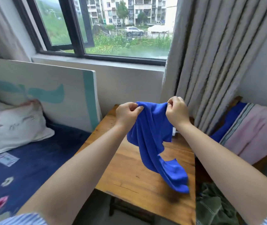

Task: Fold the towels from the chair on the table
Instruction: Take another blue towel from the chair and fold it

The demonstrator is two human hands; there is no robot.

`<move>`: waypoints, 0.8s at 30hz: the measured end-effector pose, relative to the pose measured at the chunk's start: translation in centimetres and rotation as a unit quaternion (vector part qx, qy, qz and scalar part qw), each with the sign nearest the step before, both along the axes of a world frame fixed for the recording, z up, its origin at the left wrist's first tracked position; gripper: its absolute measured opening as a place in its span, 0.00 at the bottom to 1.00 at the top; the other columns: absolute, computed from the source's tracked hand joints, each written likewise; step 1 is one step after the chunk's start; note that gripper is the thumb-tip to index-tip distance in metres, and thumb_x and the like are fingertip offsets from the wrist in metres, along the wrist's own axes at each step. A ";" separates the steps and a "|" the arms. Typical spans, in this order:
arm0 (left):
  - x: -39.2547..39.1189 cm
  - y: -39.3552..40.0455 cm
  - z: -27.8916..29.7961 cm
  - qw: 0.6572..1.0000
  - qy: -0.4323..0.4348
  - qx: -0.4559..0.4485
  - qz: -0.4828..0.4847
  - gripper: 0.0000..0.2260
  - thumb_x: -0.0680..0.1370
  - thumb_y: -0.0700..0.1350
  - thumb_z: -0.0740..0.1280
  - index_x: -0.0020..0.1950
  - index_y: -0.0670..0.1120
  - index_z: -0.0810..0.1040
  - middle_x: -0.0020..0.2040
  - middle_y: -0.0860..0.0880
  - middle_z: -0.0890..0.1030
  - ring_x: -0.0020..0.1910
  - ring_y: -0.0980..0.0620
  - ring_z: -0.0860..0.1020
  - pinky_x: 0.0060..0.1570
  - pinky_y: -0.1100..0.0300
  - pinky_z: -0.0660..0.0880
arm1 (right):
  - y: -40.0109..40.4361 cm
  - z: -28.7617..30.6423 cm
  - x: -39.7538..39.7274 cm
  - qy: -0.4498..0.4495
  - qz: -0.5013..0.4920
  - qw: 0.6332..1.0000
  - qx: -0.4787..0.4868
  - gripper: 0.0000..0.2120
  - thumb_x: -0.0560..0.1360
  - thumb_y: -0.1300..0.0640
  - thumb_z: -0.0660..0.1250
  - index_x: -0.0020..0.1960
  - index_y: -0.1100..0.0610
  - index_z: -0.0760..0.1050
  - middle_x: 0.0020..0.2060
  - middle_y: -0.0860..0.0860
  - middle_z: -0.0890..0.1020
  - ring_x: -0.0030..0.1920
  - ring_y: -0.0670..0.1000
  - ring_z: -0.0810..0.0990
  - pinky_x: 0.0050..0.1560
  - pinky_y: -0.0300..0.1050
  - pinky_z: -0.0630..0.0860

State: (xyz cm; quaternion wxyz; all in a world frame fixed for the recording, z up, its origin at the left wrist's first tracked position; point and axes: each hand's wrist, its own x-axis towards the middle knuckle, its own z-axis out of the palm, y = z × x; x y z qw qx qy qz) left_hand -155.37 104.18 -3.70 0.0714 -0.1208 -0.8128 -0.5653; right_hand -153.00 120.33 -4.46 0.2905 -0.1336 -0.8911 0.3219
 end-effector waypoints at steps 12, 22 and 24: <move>-4.9 -4.6 -4.1 0.991 -0.082 -0.028 0.098 0.08 0.76 0.41 0.66 0.47 0.37 0.80 0.41 0.45 0.79 0.43 0.50 0.76 0.46 0.58 0.73 | 0.0 -4.1 -5.6 -0.122 -0.030 0.991 -0.040 0.10 0.75 0.66 0.53 0.50 0.65 0.71 0.54 0.61 0.74 0.52 0.60 0.73 0.44 0.43 0.65; -9.2 -2.5 -8.0 0.982 -0.096 -0.117 0.112 0.06 0.76 0.43 0.65 0.46 0.41 0.79 0.41 0.48 0.78 0.43 0.51 0.75 0.47 0.55 0.74 | 3.1 -7.2 -11.0 -0.145 0.000 0.989 -0.007 0.10 0.76 0.65 0.53 0.52 0.65 0.72 0.55 0.61 0.75 0.54 0.60 0.73 0.46 0.45 0.66; -10.1 -2.6 -9.2 0.981 -0.106 -0.113 0.120 0.06 0.76 0.43 0.65 0.45 0.41 0.79 0.40 0.48 0.77 0.42 0.51 0.74 0.44 0.58 0.72 | 2.9 -8.1 -11.8 -0.149 0.003 0.989 -0.023 0.10 0.77 0.64 0.53 0.52 0.65 0.72 0.53 0.61 0.76 0.52 0.60 0.73 0.44 0.44 0.65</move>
